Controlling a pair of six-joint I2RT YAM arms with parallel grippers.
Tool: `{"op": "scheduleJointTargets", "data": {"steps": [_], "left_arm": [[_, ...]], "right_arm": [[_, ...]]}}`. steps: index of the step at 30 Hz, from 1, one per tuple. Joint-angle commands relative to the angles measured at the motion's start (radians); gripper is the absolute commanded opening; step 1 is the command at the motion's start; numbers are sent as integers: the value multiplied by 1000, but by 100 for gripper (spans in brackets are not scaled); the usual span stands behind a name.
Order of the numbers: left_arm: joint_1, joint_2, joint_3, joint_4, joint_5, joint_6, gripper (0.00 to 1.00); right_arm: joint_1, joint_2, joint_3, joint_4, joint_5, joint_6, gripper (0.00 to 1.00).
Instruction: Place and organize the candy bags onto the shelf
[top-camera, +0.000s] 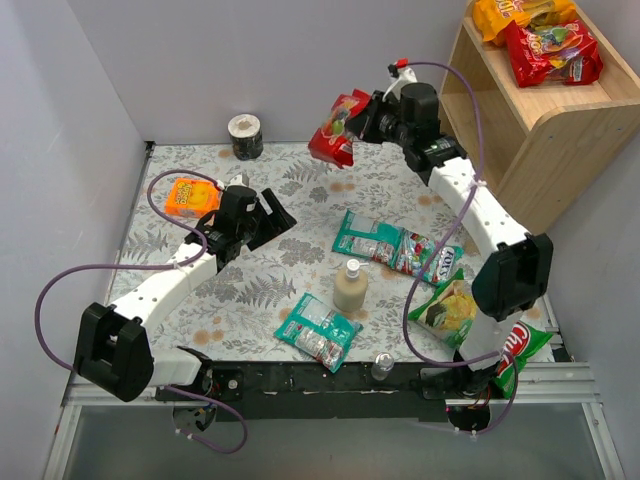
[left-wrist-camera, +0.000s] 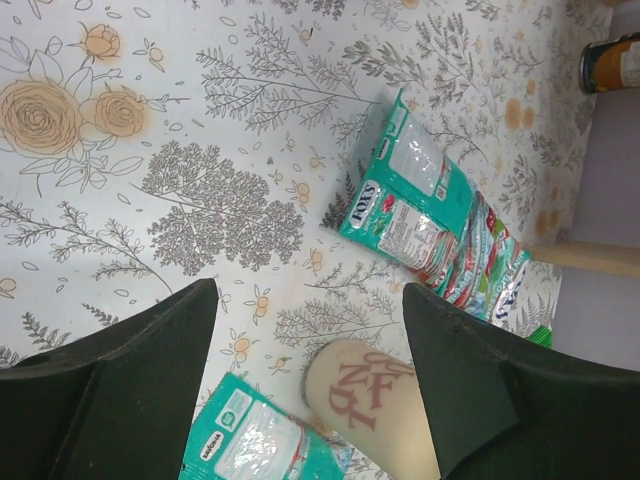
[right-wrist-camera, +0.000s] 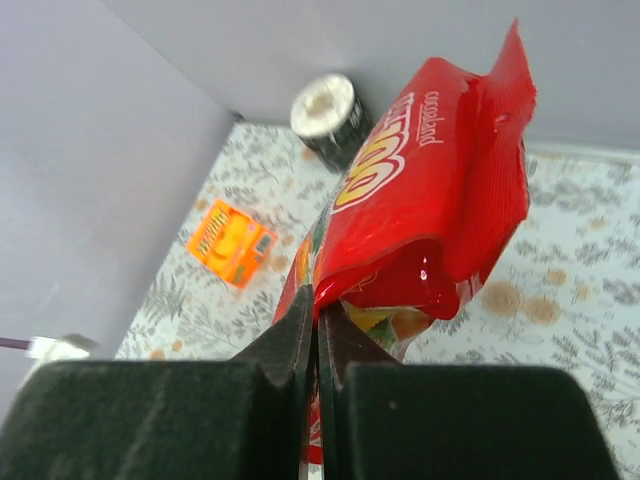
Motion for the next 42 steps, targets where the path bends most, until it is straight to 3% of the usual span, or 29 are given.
{"op": "scheduleJointTargets", "data": {"steps": [1, 8, 15, 25, 33, 42], "left_arm": [[-4, -47, -19, 23, -22, 10, 75], [-4, -31, -28, 48, 1, 10, 75], [-4, -6, -36, 71, 20, 6, 75], [-4, 32, -24, 78, 56, 14, 74], [-4, 43, -22, 80, 66, 23, 74], [-4, 55, -24, 84, 69, 34, 74]], "right_arm": [[-8, -171, 103, 102, 79, -41, 1], [-37, -308, 190, 89, 290, -142, 1], [-154, -320, 373, -51, 347, -211, 1], [-295, -446, 328, -73, 488, -288, 1], [-454, -477, 316, -106, 473, -276, 1], [-562, -500, 282, -163, 351, -153, 1]]}}
